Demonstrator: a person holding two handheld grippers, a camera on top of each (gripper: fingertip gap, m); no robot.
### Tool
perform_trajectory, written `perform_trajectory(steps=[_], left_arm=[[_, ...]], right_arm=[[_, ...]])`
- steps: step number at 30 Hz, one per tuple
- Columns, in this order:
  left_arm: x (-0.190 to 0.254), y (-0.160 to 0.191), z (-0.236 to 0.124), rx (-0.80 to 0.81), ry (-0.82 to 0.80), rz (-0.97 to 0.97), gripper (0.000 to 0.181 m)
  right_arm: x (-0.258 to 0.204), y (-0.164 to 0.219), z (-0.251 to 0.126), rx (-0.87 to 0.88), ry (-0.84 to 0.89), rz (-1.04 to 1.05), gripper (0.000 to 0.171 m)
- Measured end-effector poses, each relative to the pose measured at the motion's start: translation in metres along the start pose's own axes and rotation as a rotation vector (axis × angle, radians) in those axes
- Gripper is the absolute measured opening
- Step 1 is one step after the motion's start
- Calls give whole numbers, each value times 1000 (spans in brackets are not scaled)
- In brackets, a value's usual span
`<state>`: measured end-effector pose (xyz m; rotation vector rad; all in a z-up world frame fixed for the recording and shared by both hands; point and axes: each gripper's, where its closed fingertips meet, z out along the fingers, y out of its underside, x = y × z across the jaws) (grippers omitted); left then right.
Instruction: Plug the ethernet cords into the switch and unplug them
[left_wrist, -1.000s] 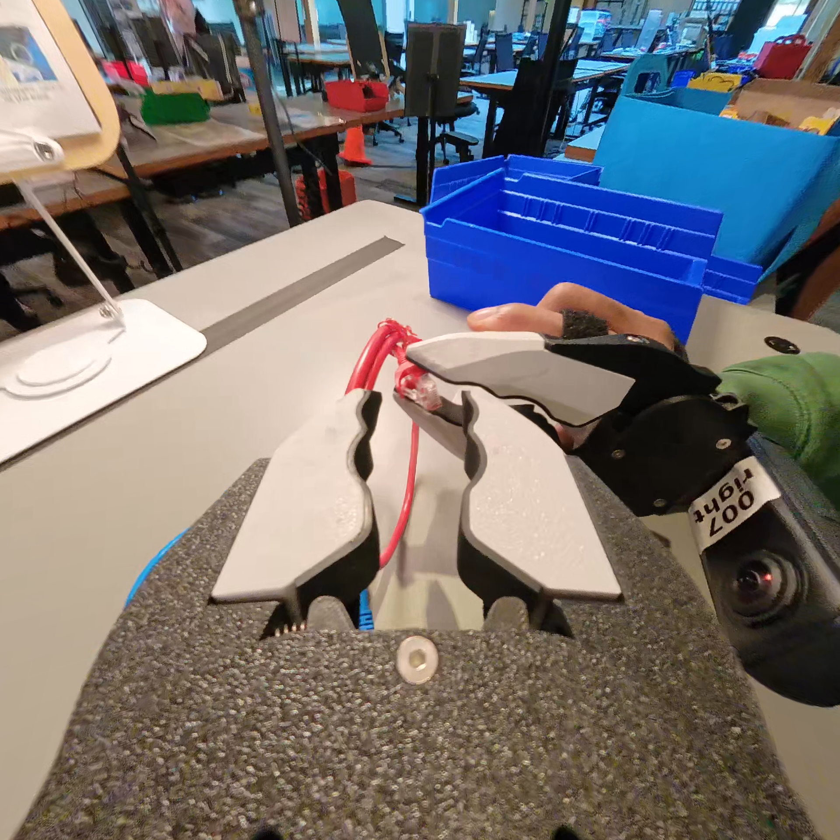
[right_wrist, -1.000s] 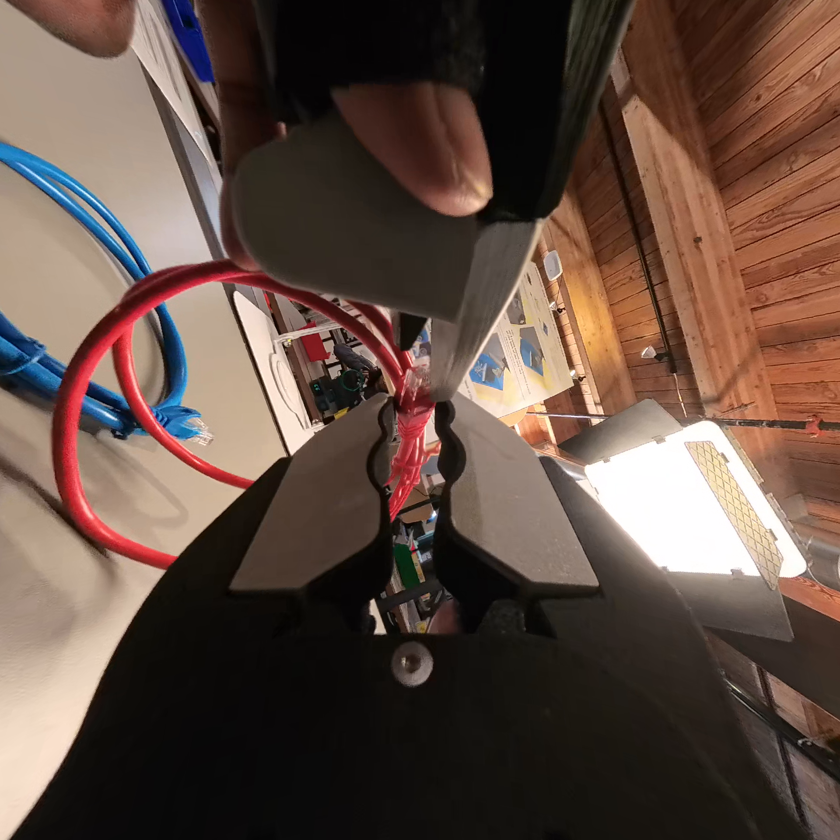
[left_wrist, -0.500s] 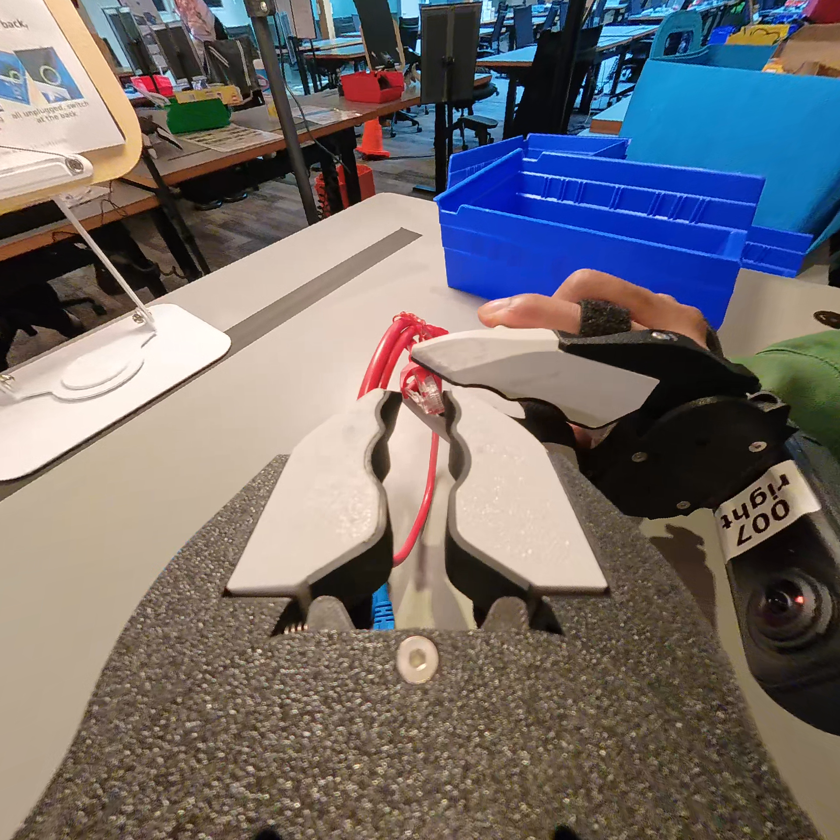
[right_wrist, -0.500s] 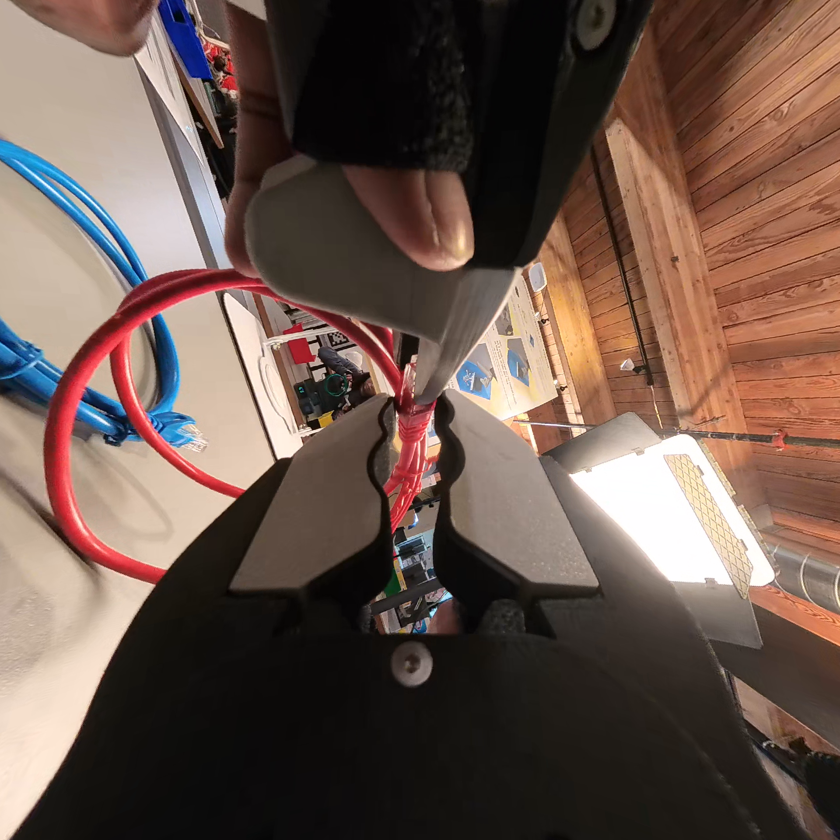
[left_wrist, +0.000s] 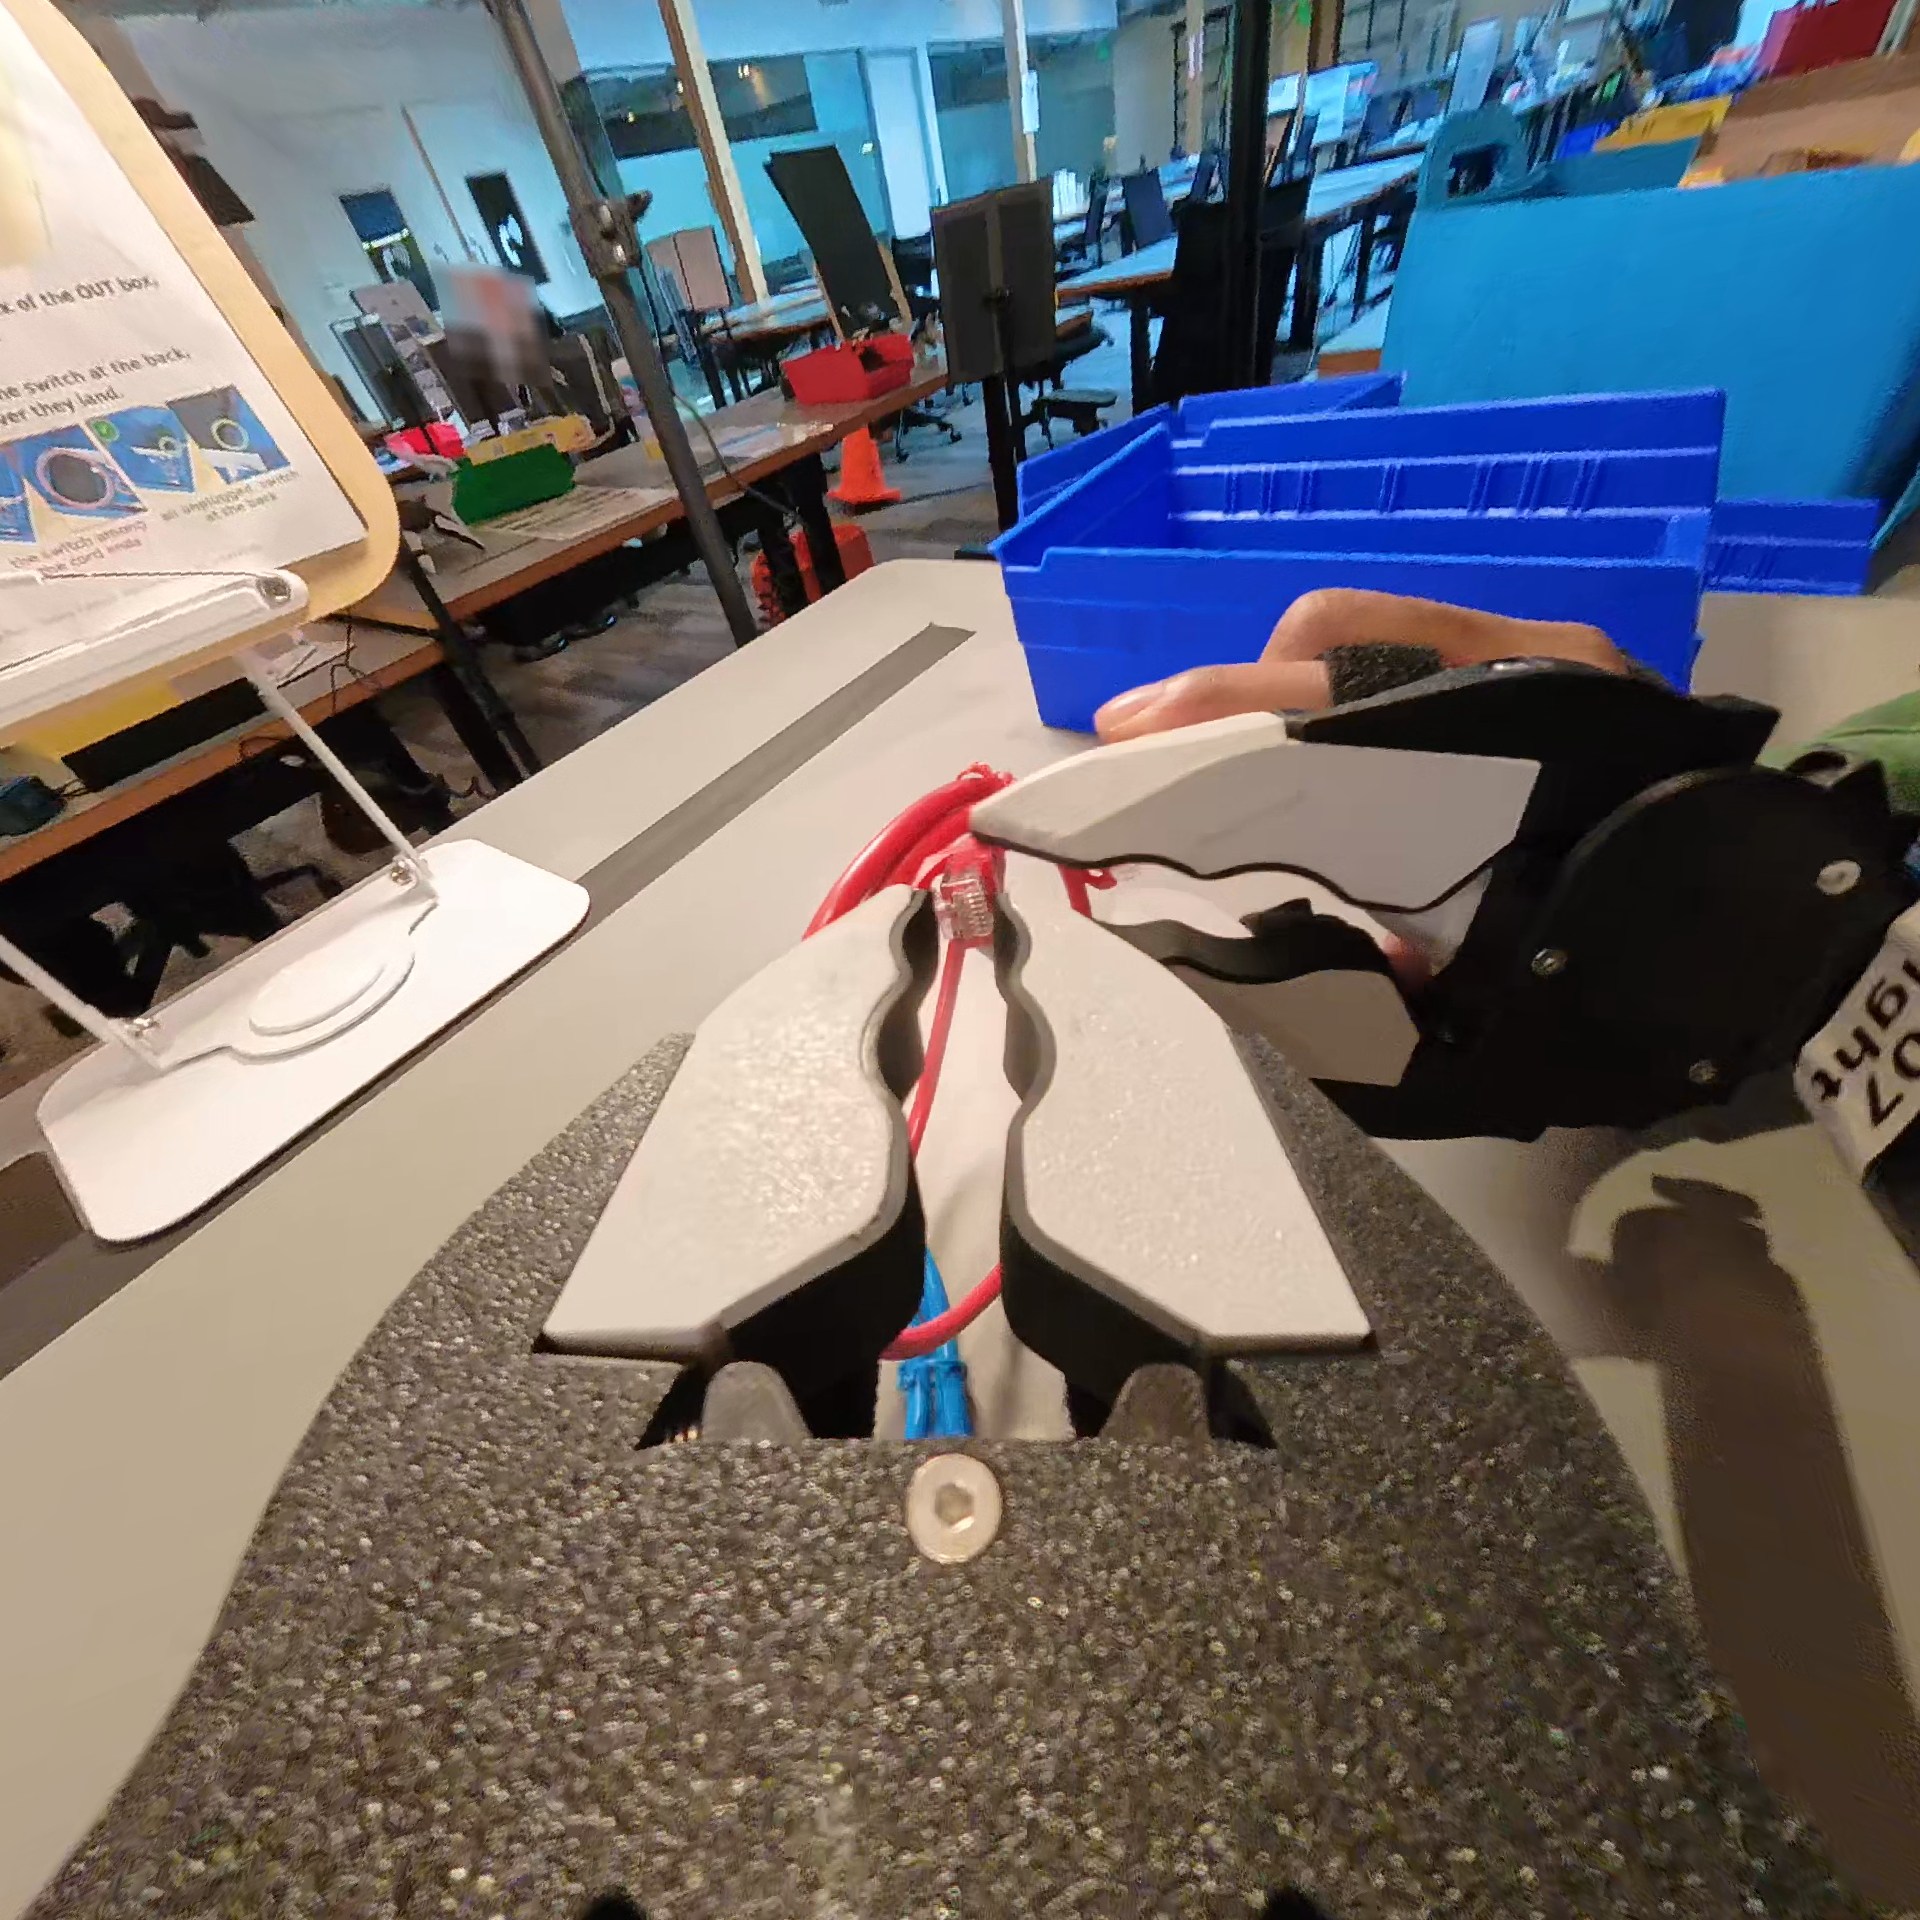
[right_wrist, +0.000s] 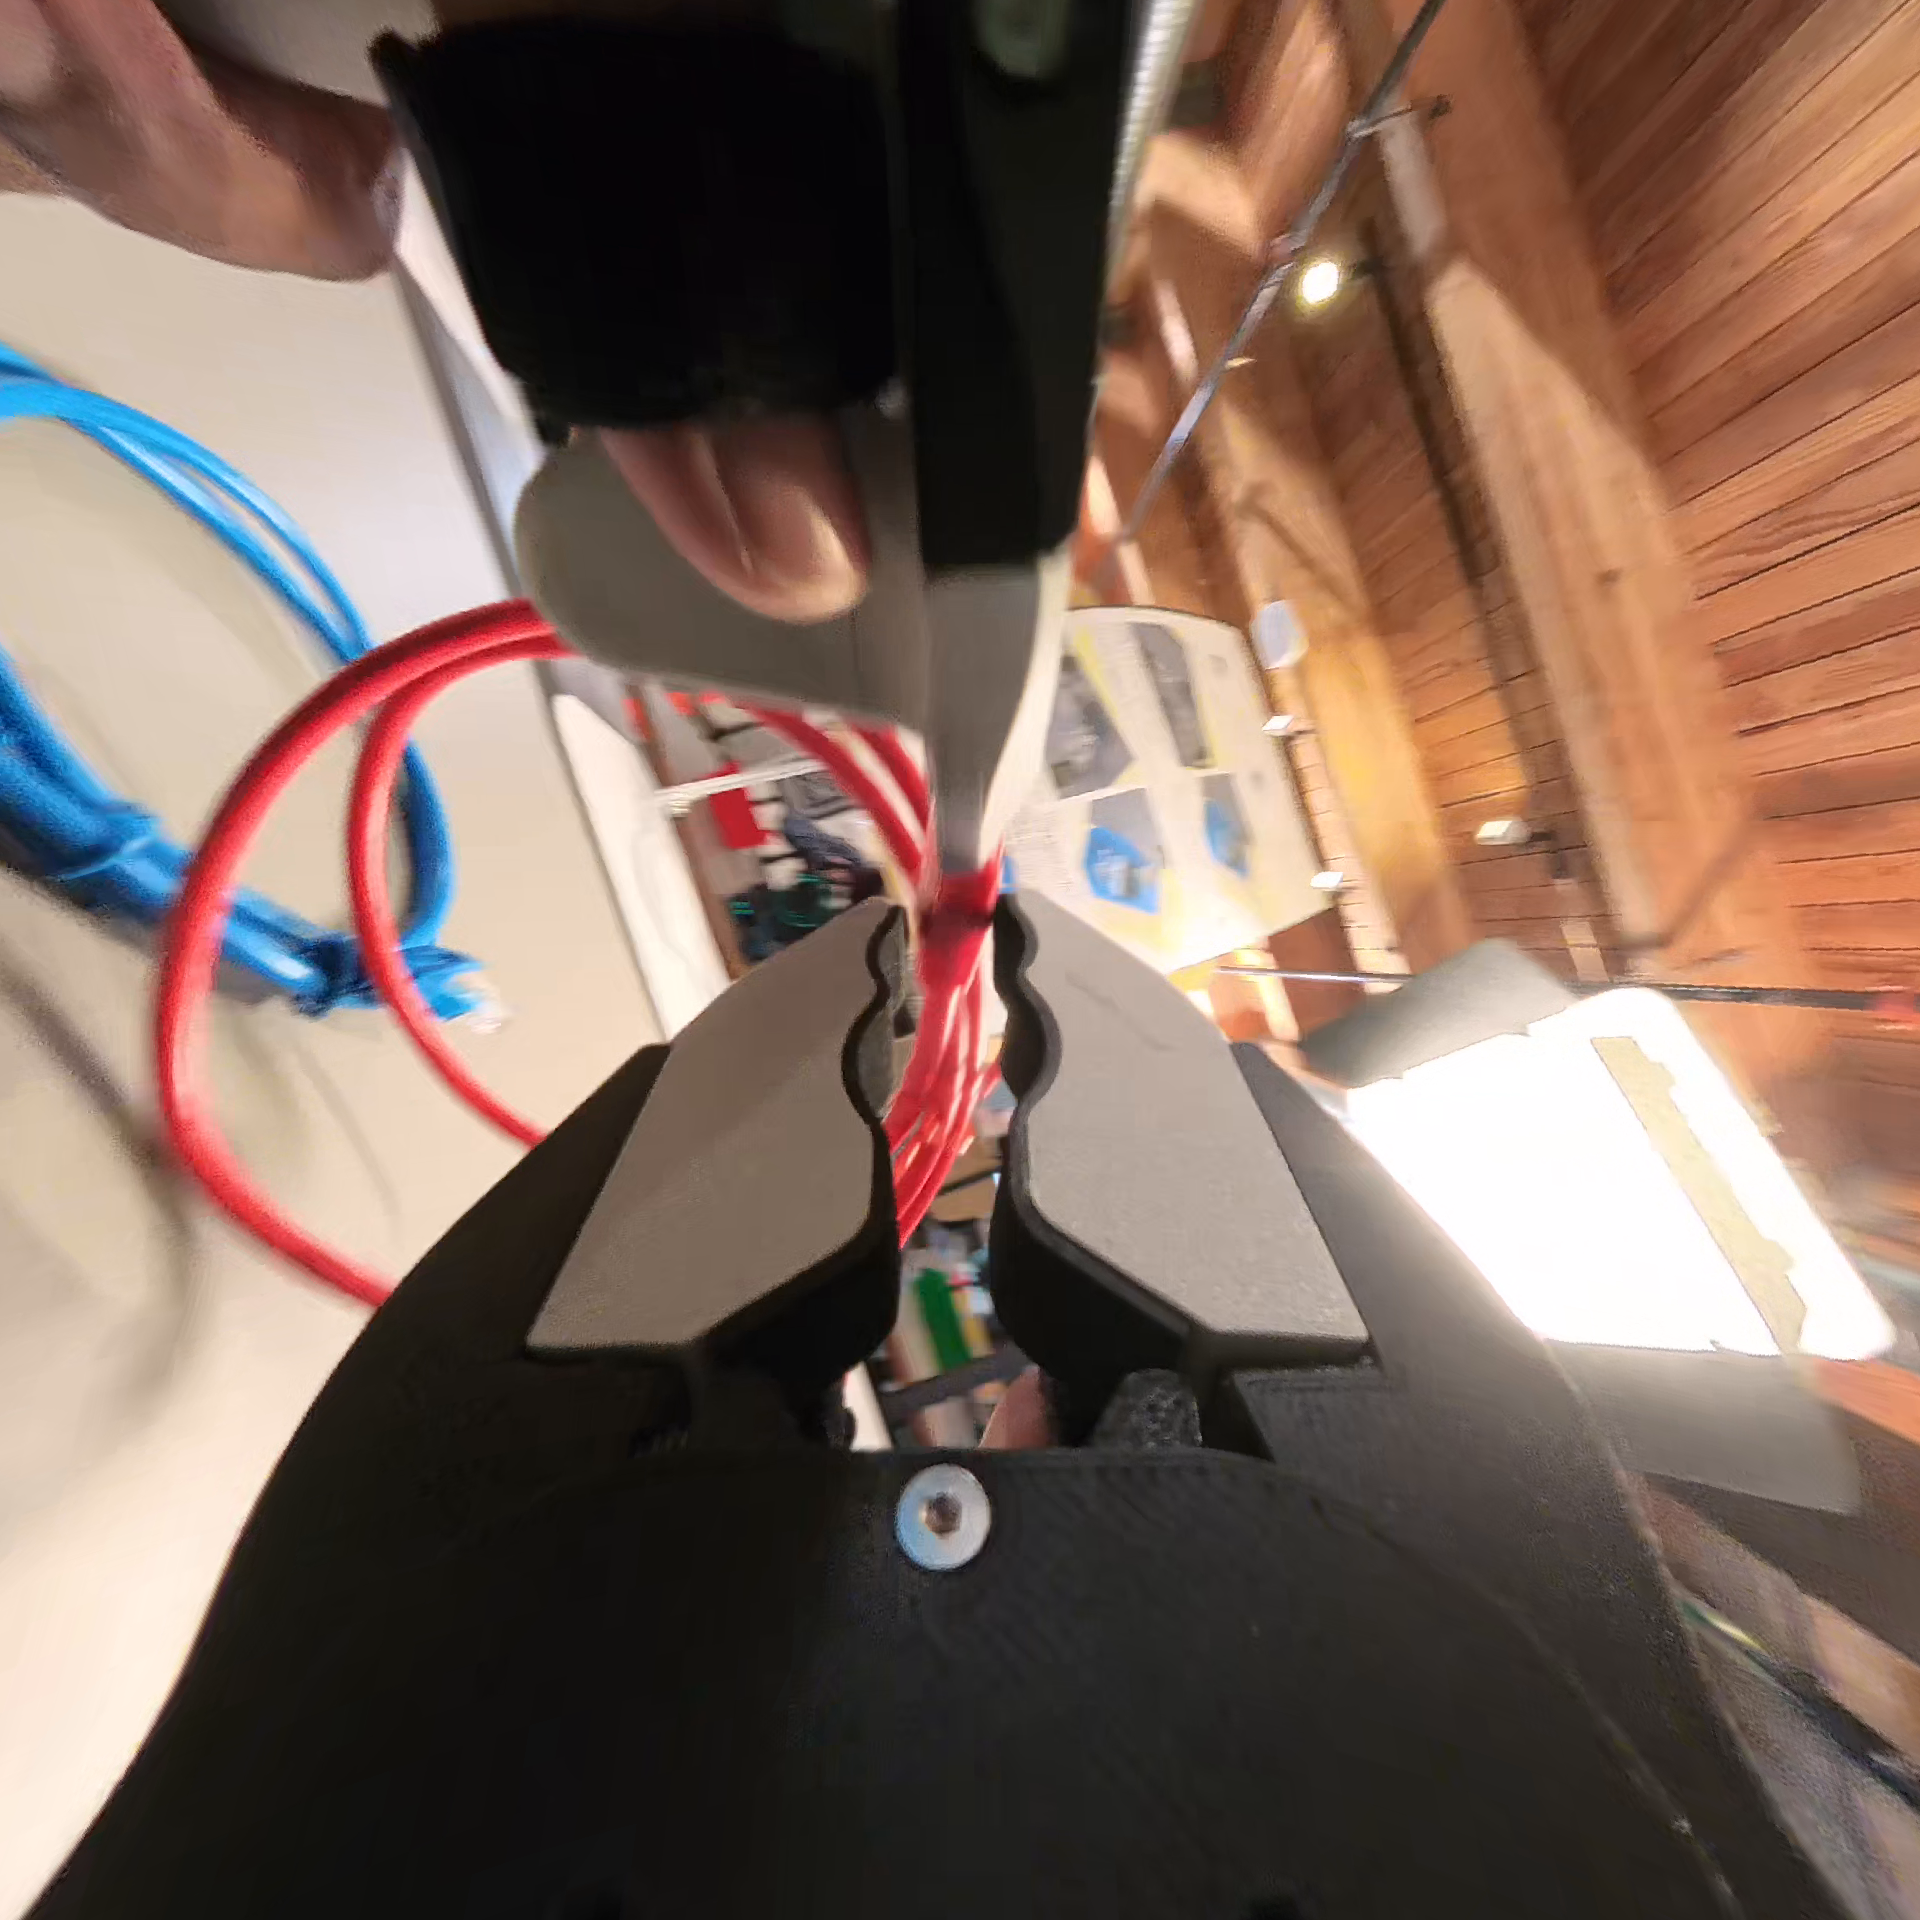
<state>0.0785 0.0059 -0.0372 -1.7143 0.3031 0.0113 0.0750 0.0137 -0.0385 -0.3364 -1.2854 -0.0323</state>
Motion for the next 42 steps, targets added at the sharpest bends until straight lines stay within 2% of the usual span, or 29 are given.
perform_trajectory(steps=[7,14,20,28,38,42], left_arm=[[-16,-4,-5,105,39,12,11],[-11,-7,-8,191,33,319,11],[27,6,-7,240,137,706,11],[62,31,-6,233,233,945,11],[77,42,-16,262,291,1072,10],[77,46,-19,262,292,1096,10]], right_arm=[[8,26,-12,73,-153,167,23],[8,10,-26,224,-327,309,25],[6,-8,-39,303,-501,367,26],[-28,-18,-68,328,-812,321,20],[-51,-17,-77,300,-935,306,23],[-58,-15,-72,272,-913,266,15]])
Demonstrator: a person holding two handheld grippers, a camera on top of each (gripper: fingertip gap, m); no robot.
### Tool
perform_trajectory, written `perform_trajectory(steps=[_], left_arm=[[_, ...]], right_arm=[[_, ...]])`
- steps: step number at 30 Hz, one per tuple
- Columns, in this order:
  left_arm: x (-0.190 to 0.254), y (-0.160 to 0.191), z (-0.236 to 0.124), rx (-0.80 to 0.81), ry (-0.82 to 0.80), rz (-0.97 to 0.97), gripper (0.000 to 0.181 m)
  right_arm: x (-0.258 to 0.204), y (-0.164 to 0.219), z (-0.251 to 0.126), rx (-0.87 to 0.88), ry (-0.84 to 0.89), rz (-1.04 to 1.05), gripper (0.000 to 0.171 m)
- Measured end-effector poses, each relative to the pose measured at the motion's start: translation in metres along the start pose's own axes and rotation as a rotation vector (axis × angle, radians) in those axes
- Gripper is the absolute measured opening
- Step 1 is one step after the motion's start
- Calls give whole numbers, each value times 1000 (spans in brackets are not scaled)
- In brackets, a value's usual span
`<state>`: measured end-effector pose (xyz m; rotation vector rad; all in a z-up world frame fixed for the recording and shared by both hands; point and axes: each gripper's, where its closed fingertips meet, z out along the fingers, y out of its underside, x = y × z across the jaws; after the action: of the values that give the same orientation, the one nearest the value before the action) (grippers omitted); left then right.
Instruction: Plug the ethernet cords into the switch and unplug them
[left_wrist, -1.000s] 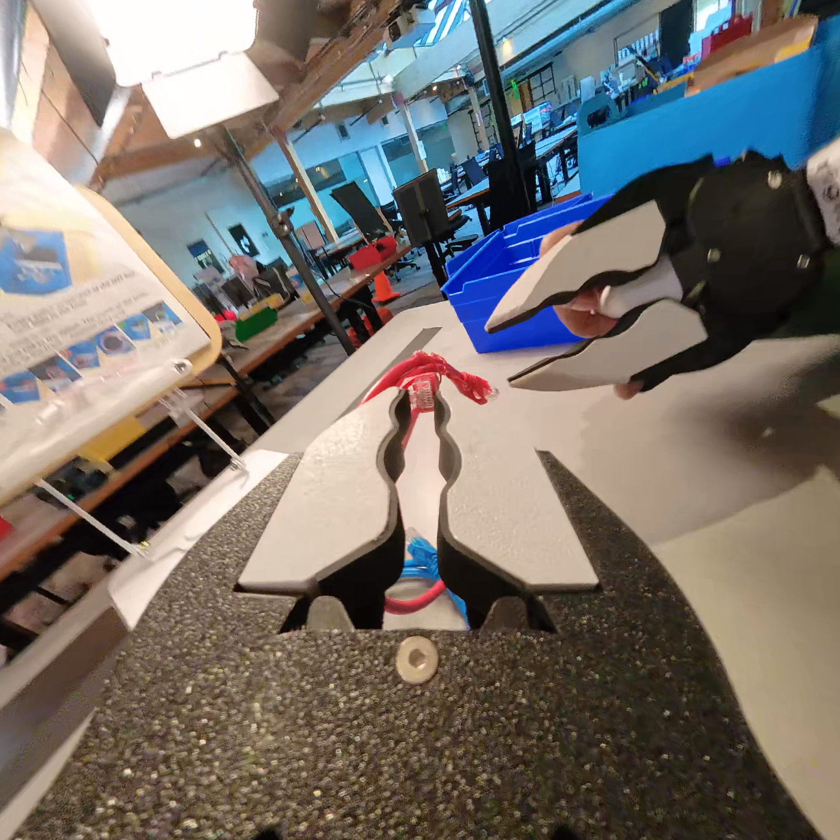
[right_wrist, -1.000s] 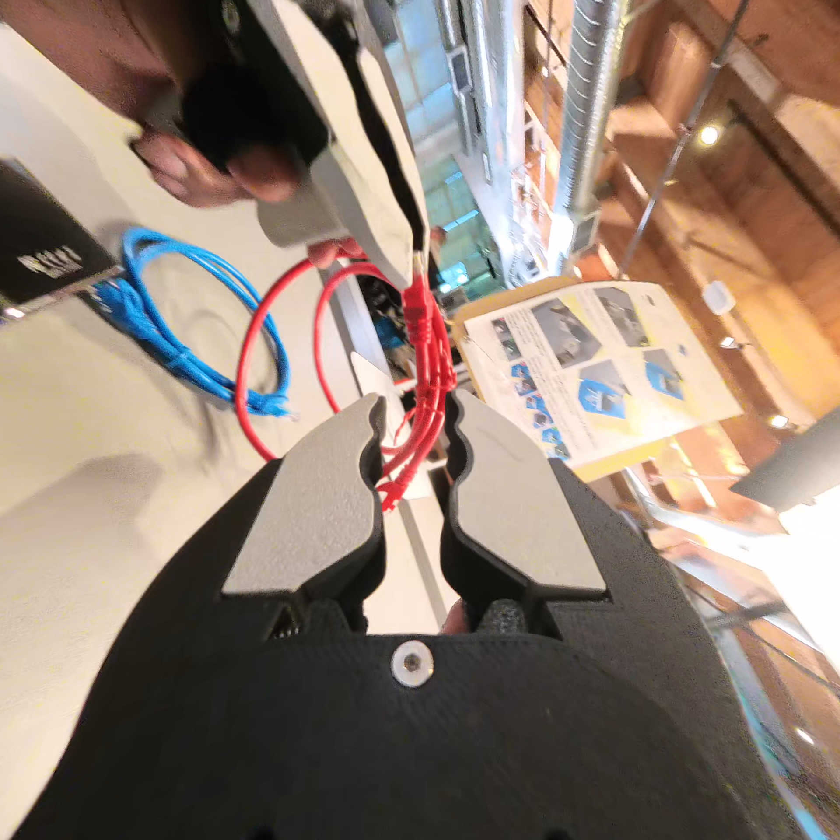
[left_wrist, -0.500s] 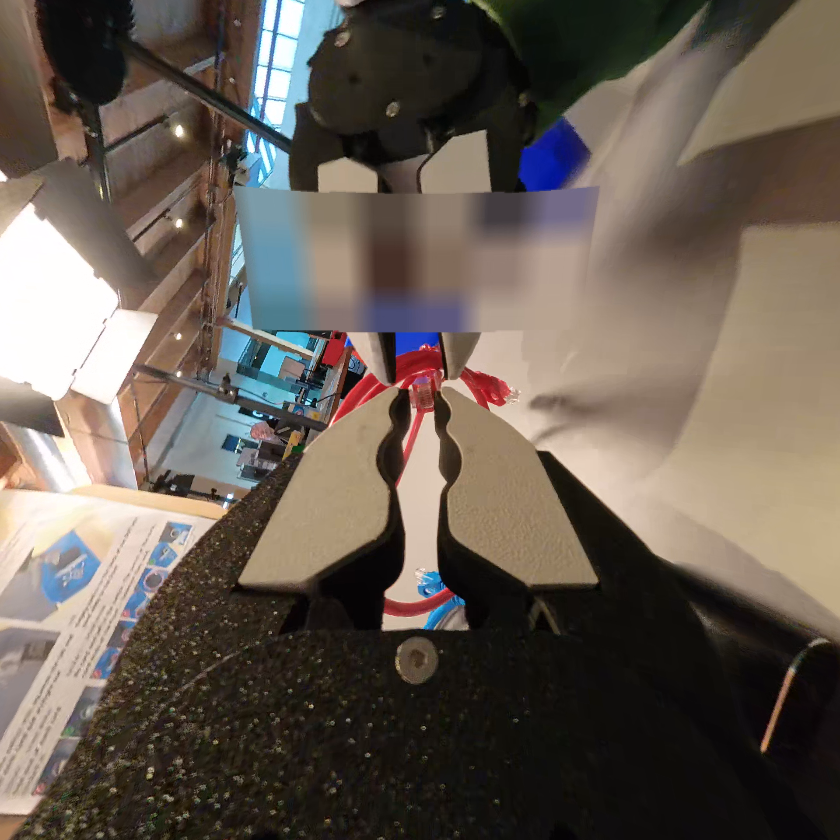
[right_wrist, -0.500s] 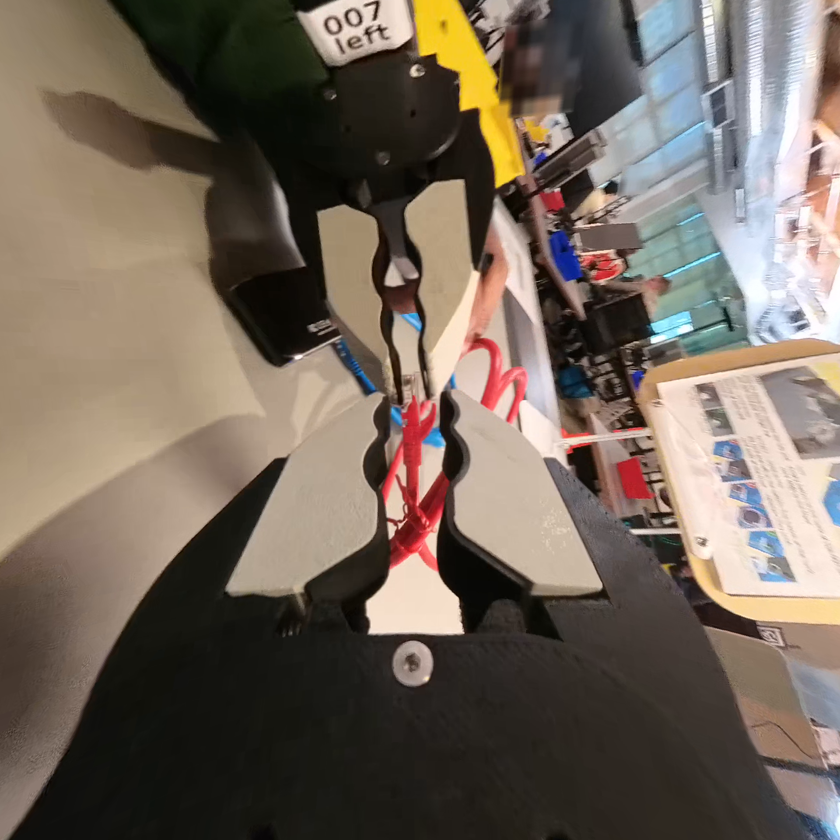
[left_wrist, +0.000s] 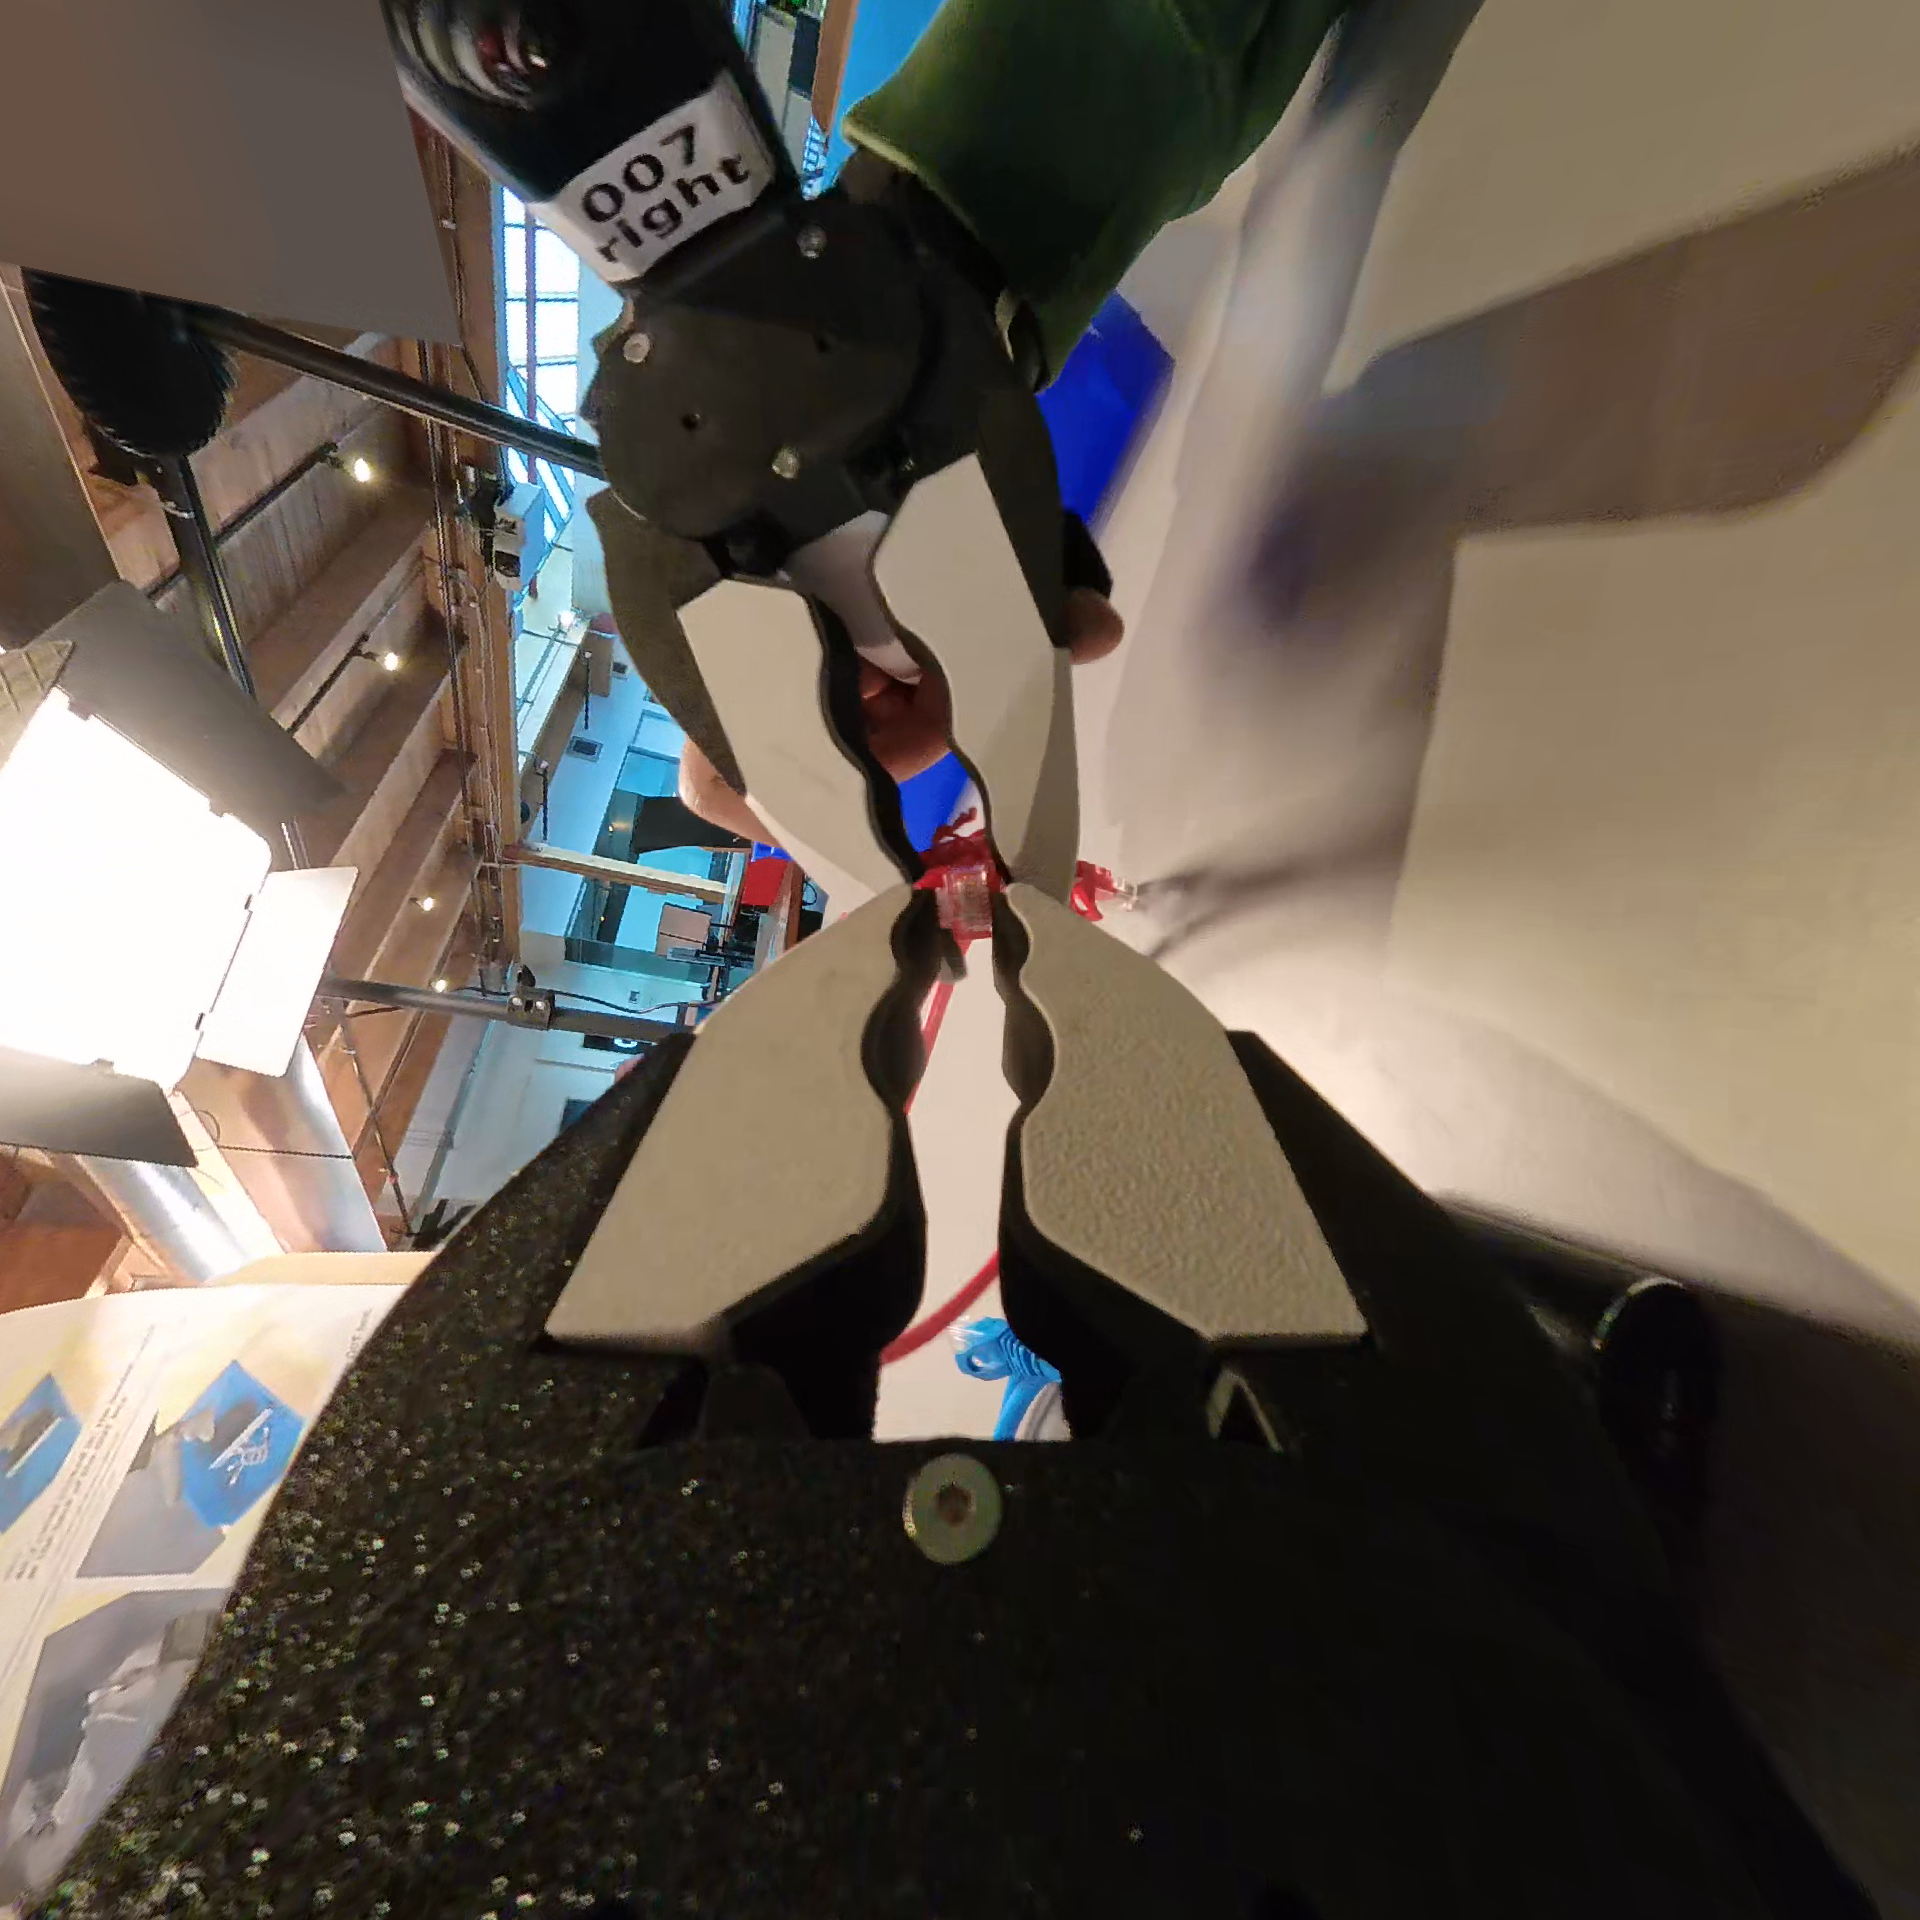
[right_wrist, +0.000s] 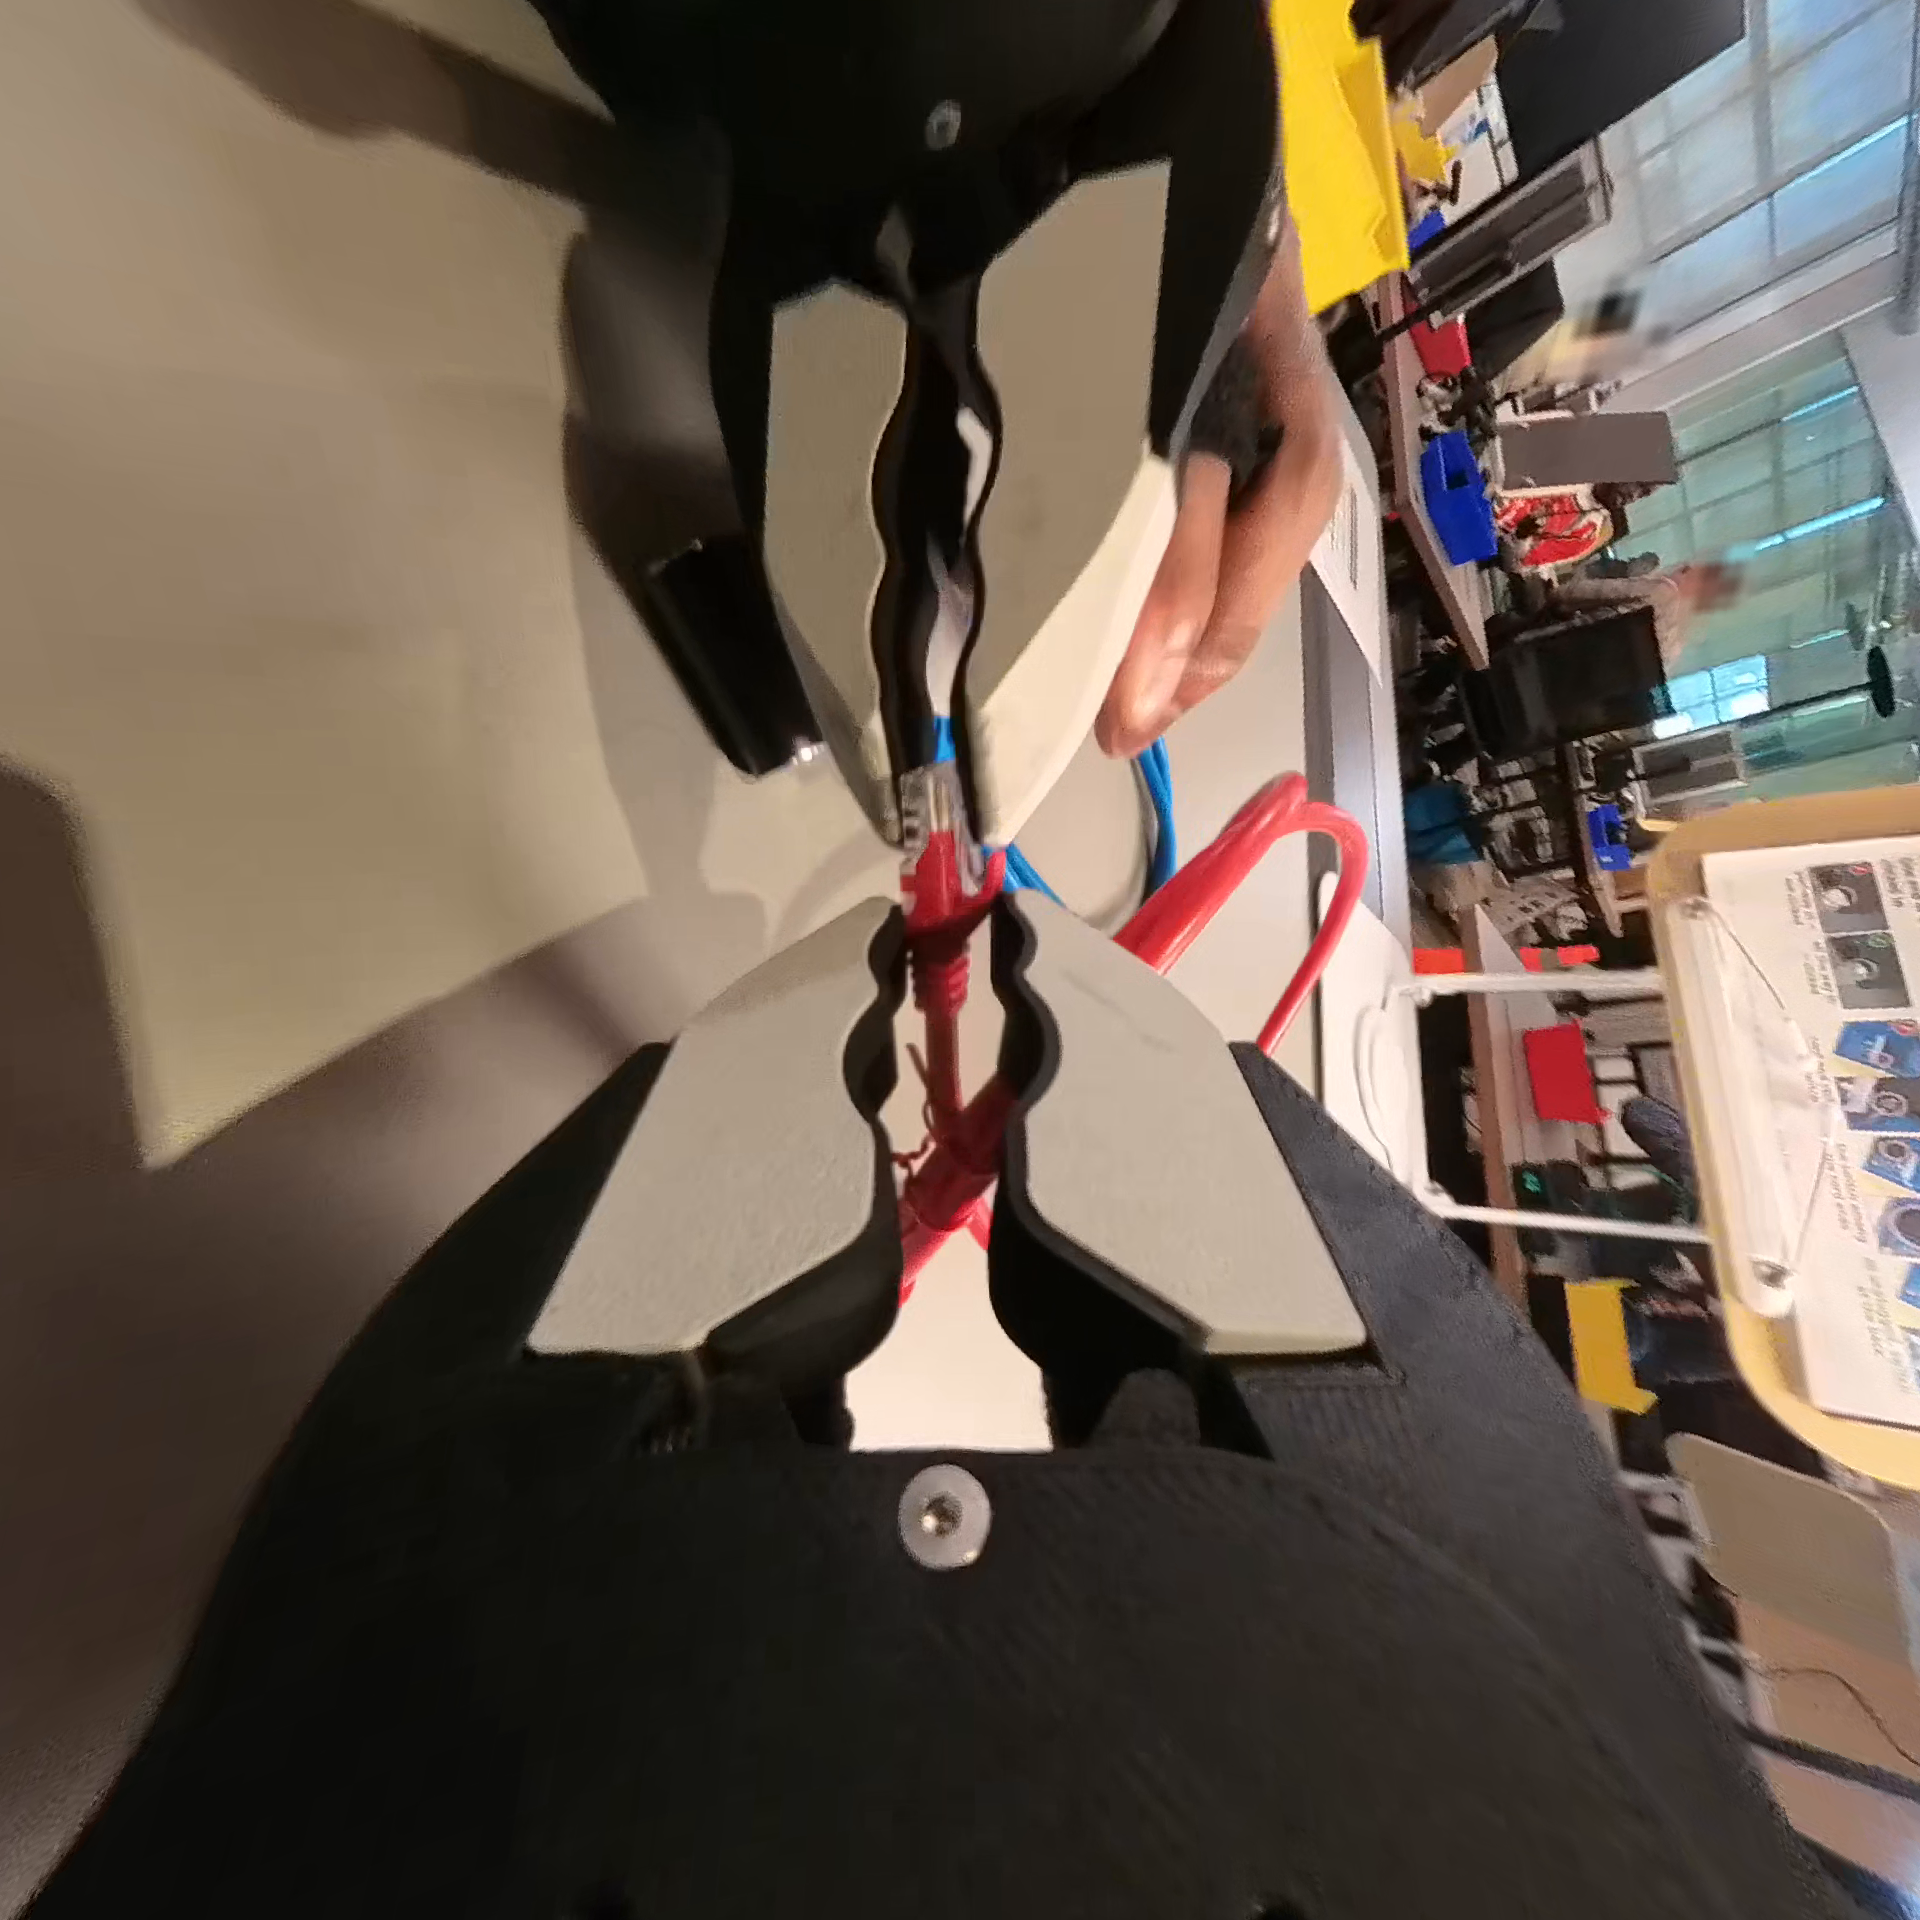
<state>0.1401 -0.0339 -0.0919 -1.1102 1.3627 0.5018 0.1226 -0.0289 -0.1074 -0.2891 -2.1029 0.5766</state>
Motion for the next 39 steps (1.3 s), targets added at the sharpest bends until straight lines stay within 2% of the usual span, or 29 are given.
perform_trajectory(steps=[6,9,14,17,20,23,26,32,39], left_arm=[[5,12,-7,-32,56,-97,11],[5,22,-24,-55,155,-216,31],[7,42,-67,-80,392,-618,66],[18,52,-80,-92,470,-723,73],[44,66,-82,-170,569,-747,81],[68,76,-77,-241,629,-748,79],[73,73,-69,-252,645,-803,75],[69,77,-51,-381,561,-863,75],[66,76,-36,-531,462,-963,74]], right_arm=[[3,15,12,-86,68,-56,9],[3,36,16,-194,83,-104,9],[-4,48,19,-225,37,-92,9],[-11,49,22,-236,5,-100,9],[-18,51,25,-238,-29,-101,9],[-21,53,26,-248,-44,-100,9],[-24,53,27,-252,-60,-85,10],[-31,43,21,-197,-157,80,36],[-34,14,29,-77,-250,383,72]])
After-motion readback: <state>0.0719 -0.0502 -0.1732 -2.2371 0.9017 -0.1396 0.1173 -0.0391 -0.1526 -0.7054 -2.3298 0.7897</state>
